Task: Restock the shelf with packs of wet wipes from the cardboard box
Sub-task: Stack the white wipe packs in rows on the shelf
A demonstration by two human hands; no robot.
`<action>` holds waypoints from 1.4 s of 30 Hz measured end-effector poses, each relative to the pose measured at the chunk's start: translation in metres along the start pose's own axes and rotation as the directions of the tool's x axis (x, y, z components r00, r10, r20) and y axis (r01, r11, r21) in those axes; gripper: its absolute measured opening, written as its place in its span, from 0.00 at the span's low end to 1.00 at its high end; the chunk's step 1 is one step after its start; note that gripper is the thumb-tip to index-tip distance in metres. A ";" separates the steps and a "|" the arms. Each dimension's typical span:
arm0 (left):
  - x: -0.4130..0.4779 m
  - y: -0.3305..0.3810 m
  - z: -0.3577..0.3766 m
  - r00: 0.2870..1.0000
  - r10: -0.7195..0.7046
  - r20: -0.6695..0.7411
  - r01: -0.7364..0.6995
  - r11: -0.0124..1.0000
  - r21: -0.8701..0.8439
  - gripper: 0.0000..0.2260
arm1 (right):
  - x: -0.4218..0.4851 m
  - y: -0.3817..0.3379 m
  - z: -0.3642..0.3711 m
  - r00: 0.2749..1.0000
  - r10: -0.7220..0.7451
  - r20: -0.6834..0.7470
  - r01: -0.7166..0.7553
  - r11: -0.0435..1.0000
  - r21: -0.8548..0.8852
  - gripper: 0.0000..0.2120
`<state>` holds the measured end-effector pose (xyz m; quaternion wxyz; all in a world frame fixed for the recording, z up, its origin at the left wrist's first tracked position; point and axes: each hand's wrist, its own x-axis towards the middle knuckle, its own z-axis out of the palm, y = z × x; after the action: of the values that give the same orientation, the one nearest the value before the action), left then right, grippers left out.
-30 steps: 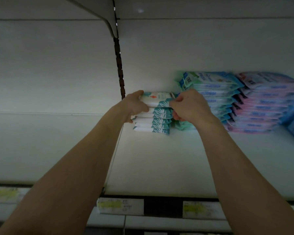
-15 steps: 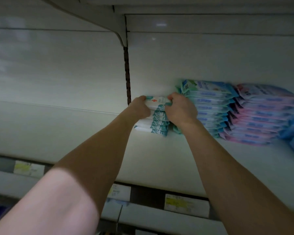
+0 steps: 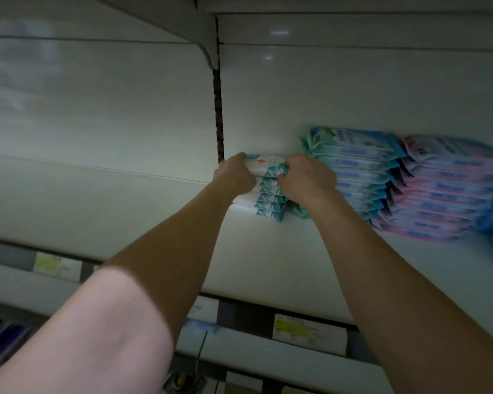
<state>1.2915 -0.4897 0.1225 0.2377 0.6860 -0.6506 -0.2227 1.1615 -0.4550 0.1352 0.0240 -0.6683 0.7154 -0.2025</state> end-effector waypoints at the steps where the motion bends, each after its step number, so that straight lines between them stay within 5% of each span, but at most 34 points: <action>1: 0.000 0.001 -0.002 1.000 -0.013 -0.012 0.013 1.000 -0.013 0.27 | -0.001 -0.003 -0.003 1.000 -0.005 -0.028 0.005 1.000 0.007 0.11; 7: -0.026 0.000 -0.014 0.953 -0.183 -0.240 0.064 0.900 -0.432 0.24 | -0.026 -0.027 -0.024 0.997 -0.067 -0.041 0.076 0.957 0.282 0.11; 12: -0.087 -0.017 -0.018 0.799 -0.517 -0.309 -0.003 0.510 -0.860 0.19 | -0.085 -0.066 -0.003 0.973 -0.219 0.073 0.102 0.689 0.717 0.12; 15: -0.135 -0.047 -0.025 0.717 -0.646 -0.261 -0.039 0.337 -0.941 0.18 | -0.120 -0.083 0.011 0.940 -0.309 0.144 0.076 0.601 0.796 0.13; 21: -0.235 -0.111 -0.051 0.438 -0.845 -0.308 -0.115 0.287 -0.951 0.16 | -0.193 -0.133 0.036 0.814 -0.493 0.308 0.042 0.579 0.814 0.10; 28: -0.365 -0.180 -0.066 0.152 -0.935 -0.320 -0.138 0.300 -0.944 0.18 | -0.307 -0.194 0.055 0.582 -0.718 0.381 0.107 0.532 0.840 0.12; 36: -0.609 -0.234 -0.063 -0.286 -0.932 -0.224 -0.210 0.289 -0.934 0.19 | -0.536 -0.242 0.055 0.103 -0.877 0.470 0.203 0.481 0.853 0.08; 42: -0.757 -0.252 -0.027 -0.414 -0.906 -0.091 -0.279 0.221 -0.934 0.20 | -0.680 -0.233 0.049 -0.135 -0.843 0.520 0.252 0.479 0.841 0.10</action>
<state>1.4652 0.2771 -0.0146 0.7250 0.5894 0.3555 0.0232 1.4688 0.1838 0.0045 0.5202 -0.8455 0.0735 0.0953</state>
